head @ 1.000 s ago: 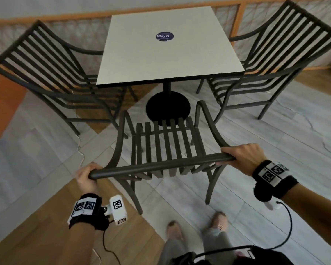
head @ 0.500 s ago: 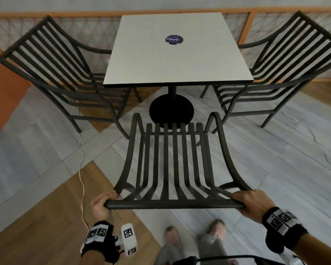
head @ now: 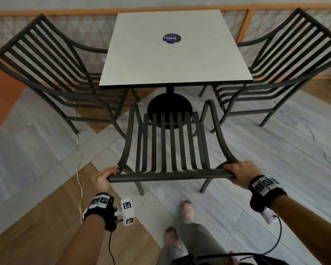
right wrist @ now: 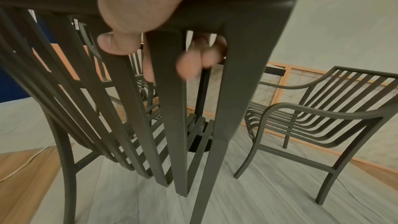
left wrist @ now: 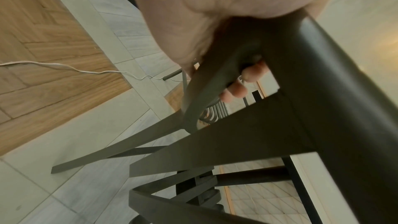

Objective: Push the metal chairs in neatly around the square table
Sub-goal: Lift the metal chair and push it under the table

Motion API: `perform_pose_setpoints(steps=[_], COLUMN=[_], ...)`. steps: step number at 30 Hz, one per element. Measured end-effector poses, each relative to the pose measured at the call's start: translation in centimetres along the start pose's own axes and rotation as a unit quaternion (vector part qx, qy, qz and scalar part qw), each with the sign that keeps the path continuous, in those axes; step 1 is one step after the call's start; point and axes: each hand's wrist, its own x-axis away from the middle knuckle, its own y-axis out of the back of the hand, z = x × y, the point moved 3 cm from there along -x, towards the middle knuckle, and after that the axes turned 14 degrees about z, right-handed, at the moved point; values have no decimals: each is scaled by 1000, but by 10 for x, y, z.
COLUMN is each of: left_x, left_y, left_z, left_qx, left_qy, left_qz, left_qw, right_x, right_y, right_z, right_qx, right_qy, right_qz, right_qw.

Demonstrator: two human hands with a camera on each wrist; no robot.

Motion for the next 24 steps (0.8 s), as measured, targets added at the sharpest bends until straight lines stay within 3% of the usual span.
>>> perform_pose_setpoints(steps=[4,8,11,19,24], left_x=[-33,-76,-103,-175,-199], left_y=[-22,-32,-39,-53,-54], left_z=[-21,-24,-29,-28,-24], left_qx=[-64,-133,-136,-122,-80], left_qy=[-2,60,46,111,157], left_qz=[-3,-10,-23,-76,-70], left_qw=[998,989,989,983,982], right_x=[-33,-68,-93,-140,-144], right_y=[22,40,59,95,111], right_z=[-16,-33,-44,-64,-68], right_qx=[13,12,5,-24,-53], right_qy=[-13,-19,-21,-31,-28], right_qz=[1,-2,-13,-27,-14], right_qw=[1000,1000,1000,999,998])
